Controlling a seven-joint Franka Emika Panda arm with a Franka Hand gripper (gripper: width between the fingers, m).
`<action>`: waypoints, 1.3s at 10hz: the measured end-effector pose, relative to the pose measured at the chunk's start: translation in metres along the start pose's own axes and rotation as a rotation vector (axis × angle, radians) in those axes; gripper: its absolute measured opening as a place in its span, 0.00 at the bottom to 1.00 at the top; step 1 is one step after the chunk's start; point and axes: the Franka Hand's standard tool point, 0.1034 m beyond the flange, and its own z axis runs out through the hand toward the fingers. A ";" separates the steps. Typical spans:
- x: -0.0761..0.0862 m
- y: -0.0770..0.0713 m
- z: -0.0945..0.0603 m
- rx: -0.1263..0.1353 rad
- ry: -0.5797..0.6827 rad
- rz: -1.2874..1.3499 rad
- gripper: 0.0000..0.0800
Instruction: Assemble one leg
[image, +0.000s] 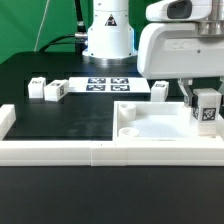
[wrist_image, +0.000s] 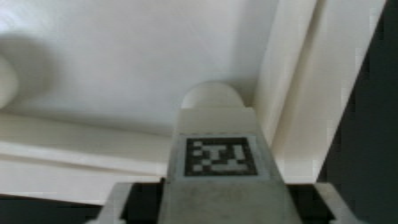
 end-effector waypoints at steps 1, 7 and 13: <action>0.000 0.000 0.000 0.000 0.000 0.025 0.36; -0.002 -0.004 0.002 0.026 0.028 0.671 0.36; -0.004 -0.012 0.003 0.044 0.013 1.398 0.36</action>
Offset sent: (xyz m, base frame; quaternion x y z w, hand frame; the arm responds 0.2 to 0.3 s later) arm -0.0080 -0.0043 -0.0033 0.0008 0.0191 0.3201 0.9472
